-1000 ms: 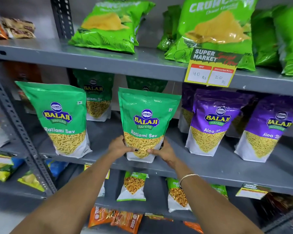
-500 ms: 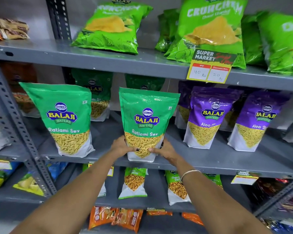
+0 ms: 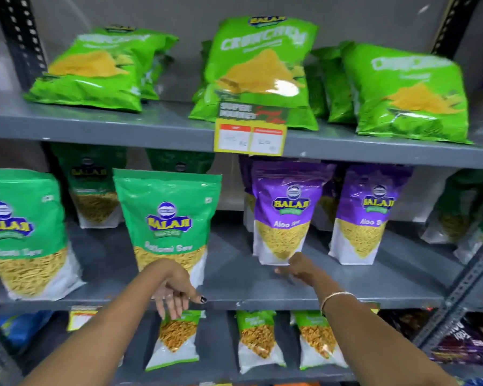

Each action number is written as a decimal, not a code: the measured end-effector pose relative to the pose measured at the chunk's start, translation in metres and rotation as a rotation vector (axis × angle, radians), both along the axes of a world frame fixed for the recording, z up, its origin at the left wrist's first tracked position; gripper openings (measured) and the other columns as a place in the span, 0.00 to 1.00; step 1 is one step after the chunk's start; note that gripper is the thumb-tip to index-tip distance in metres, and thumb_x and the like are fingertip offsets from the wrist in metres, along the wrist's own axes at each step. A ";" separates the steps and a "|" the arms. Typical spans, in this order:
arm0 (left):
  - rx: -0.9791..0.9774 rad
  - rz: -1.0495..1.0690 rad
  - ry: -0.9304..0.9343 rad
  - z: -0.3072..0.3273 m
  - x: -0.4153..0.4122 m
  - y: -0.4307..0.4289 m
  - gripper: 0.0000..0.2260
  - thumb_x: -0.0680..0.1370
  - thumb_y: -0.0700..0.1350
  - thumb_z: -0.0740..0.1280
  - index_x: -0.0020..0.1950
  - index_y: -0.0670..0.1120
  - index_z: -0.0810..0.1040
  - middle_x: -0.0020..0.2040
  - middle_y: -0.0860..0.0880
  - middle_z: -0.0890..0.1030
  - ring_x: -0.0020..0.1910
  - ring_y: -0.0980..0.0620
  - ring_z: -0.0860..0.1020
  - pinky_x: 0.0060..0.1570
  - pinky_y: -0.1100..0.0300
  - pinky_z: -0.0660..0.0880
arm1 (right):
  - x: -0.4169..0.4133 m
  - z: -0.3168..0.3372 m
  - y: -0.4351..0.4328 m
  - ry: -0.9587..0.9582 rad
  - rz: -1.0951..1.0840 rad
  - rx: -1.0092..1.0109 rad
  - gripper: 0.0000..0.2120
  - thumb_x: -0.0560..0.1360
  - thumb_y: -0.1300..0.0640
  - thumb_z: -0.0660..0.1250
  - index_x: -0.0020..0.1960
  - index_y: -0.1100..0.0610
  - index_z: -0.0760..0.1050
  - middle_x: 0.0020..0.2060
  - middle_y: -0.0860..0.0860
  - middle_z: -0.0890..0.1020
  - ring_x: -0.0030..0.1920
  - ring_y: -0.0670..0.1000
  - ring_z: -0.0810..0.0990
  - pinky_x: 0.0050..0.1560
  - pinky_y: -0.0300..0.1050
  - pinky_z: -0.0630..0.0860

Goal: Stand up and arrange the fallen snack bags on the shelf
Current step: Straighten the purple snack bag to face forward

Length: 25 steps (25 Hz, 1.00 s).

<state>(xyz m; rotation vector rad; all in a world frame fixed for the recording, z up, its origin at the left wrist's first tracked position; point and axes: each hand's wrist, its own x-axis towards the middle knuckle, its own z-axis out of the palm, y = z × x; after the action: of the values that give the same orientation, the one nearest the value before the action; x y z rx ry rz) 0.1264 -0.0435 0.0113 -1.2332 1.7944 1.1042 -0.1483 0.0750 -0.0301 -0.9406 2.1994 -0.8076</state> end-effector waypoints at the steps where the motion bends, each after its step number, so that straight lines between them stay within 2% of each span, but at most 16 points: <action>1: 0.005 0.022 0.066 -0.004 -0.025 0.009 0.10 0.79 0.47 0.58 0.44 0.43 0.71 0.52 0.44 0.77 0.69 0.42 0.71 0.68 0.48 0.66 | -0.020 0.000 0.007 -0.030 -0.021 0.001 0.19 0.63 0.56 0.78 0.39 0.53 0.67 0.30 0.43 0.77 0.30 0.42 0.71 0.34 0.35 0.68; 3: -0.058 0.150 0.305 -0.012 -0.082 0.022 0.07 0.78 0.47 0.61 0.49 0.44 0.72 0.47 0.47 0.74 0.58 0.46 0.74 0.61 0.54 0.69 | -0.062 -0.006 0.010 -0.047 -0.039 -0.045 0.35 0.54 0.48 0.82 0.50 0.52 0.63 0.41 0.46 0.72 0.42 0.47 0.72 0.42 0.41 0.70; 4: -0.120 0.242 0.474 -0.018 -0.105 0.024 0.07 0.76 0.47 0.65 0.51 0.47 0.72 0.49 0.48 0.73 0.55 0.49 0.73 0.57 0.56 0.68 | -0.075 -0.007 0.008 -0.038 -0.023 -0.102 0.39 0.55 0.50 0.82 0.57 0.54 0.62 0.47 0.47 0.72 0.51 0.49 0.72 0.50 0.44 0.72; 5: -0.183 0.344 0.635 -0.025 -0.128 0.023 0.14 0.73 0.48 0.69 0.56 0.48 0.72 0.56 0.48 0.73 0.57 0.50 0.72 0.55 0.58 0.67 | -0.087 -0.009 0.003 -0.059 -0.023 -0.162 0.43 0.59 0.54 0.80 0.66 0.58 0.59 0.58 0.50 0.72 0.61 0.52 0.70 0.60 0.48 0.72; 6: -0.253 0.443 0.765 -0.029 -0.147 0.022 0.26 0.68 0.51 0.72 0.62 0.46 0.70 0.63 0.47 0.72 0.61 0.50 0.70 0.56 0.58 0.66 | -0.092 -0.007 0.000 -0.122 -0.023 -0.222 0.47 0.62 0.58 0.79 0.71 0.62 0.54 0.67 0.54 0.68 0.67 0.53 0.67 0.67 0.51 0.68; 7: -0.311 0.514 0.856 -0.036 -0.162 0.018 0.35 0.62 0.52 0.74 0.66 0.43 0.67 0.67 0.45 0.71 0.62 0.50 0.70 0.59 0.58 0.67 | -0.098 -0.005 -0.004 -0.194 -0.005 -0.262 0.45 0.63 0.61 0.78 0.71 0.63 0.55 0.69 0.57 0.67 0.67 0.53 0.68 0.68 0.51 0.68; 8: -0.337 0.562 0.940 -0.041 -0.174 0.016 0.36 0.61 0.50 0.76 0.65 0.42 0.67 0.68 0.43 0.72 0.62 0.50 0.71 0.60 0.57 0.68 | -0.101 -0.005 -0.008 -0.269 0.037 -0.307 0.39 0.63 0.65 0.77 0.67 0.63 0.60 0.68 0.59 0.69 0.63 0.52 0.71 0.64 0.47 0.72; 9: -0.333 0.606 1.003 -0.042 -0.181 0.016 0.30 0.62 0.45 0.76 0.60 0.43 0.69 0.65 0.41 0.75 0.59 0.49 0.73 0.58 0.56 0.70 | -0.101 -0.003 -0.011 -0.329 0.091 -0.339 0.32 0.63 0.68 0.76 0.63 0.61 0.64 0.65 0.60 0.73 0.57 0.50 0.76 0.56 0.41 0.76; 11: -0.260 0.678 1.093 -0.046 -0.190 0.019 0.22 0.61 0.39 0.76 0.50 0.48 0.71 0.56 0.43 0.78 0.56 0.47 0.76 0.53 0.57 0.73 | -0.097 -0.001 -0.015 -0.422 0.191 -0.391 0.28 0.64 0.74 0.72 0.60 0.63 0.67 0.60 0.62 0.76 0.50 0.49 0.79 0.43 0.31 0.78; 13: -0.257 0.737 1.130 -0.042 -0.190 0.027 0.20 0.61 0.36 0.75 0.45 0.50 0.71 0.52 0.45 0.78 0.52 0.47 0.76 0.49 0.59 0.75 | -0.095 -0.004 -0.015 -0.441 0.155 -0.416 0.30 0.64 0.76 0.72 0.63 0.68 0.65 0.62 0.64 0.76 0.53 0.52 0.77 0.43 0.33 0.79; 16: -0.289 0.732 1.127 -0.042 -0.179 0.039 0.21 0.61 0.35 0.75 0.47 0.49 0.73 0.51 0.44 0.79 0.54 0.46 0.76 0.50 0.56 0.75 | -0.086 -0.003 0.001 -0.381 0.126 -0.384 0.33 0.62 0.71 0.76 0.63 0.66 0.66 0.62 0.61 0.77 0.56 0.53 0.77 0.54 0.45 0.77; 18: -0.326 0.694 1.080 -0.042 -0.169 0.051 0.19 0.65 0.32 0.74 0.52 0.45 0.74 0.51 0.44 0.80 0.53 0.47 0.76 0.51 0.56 0.76 | -0.076 0.000 0.017 -0.384 0.149 -0.394 0.31 0.63 0.72 0.74 0.63 0.67 0.66 0.60 0.60 0.78 0.51 0.50 0.80 0.49 0.38 0.79; 20: -0.404 0.675 1.020 -0.043 -0.160 0.064 0.23 0.66 0.34 0.75 0.59 0.38 0.73 0.55 0.42 0.80 0.53 0.48 0.77 0.56 0.54 0.75 | -0.065 0.002 0.034 -0.387 0.187 -0.422 0.30 0.64 0.74 0.72 0.64 0.68 0.66 0.60 0.61 0.78 0.47 0.45 0.80 0.41 0.30 0.79; 22: -0.445 0.656 0.986 -0.042 -0.152 0.075 0.27 0.64 0.38 0.77 0.61 0.37 0.73 0.57 0.41 0.80 0.52 0.48 0.77 0.59 0.52 0.74 | -0.057 0.002 0.046 -0.381 0.197 -0.445 0.32 0.64 0.73 0.73 0.65 0.66 0.66 0.61 0.61 0.78 0.52 0.50 0.80 0.43 0.30 0.80; 25: -0.484 0.616 0.949 -0.039 -0.143 0.086 0.24 0.64 0.39 0.77 0.58 0.39 0.75 0.58 0.40 0.81 0.54 0.46 0.80 0.61 0.49 0.75 | -0.046 0.008 0.061 -0.374 0.191 -0.429 0.29 0.65 0.72 0.73 0.63 0.63 0.68 0.58 0.59 0.79 0.56 0.53 0.77 0.50 0.36 0.78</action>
<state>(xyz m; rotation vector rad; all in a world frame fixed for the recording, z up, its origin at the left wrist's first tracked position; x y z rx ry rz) -0.0167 0.0425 -0.0275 -1.8034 2.5619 1.8973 -0.1947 0.1360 -0.0223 -1.0771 1.6192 -1.2756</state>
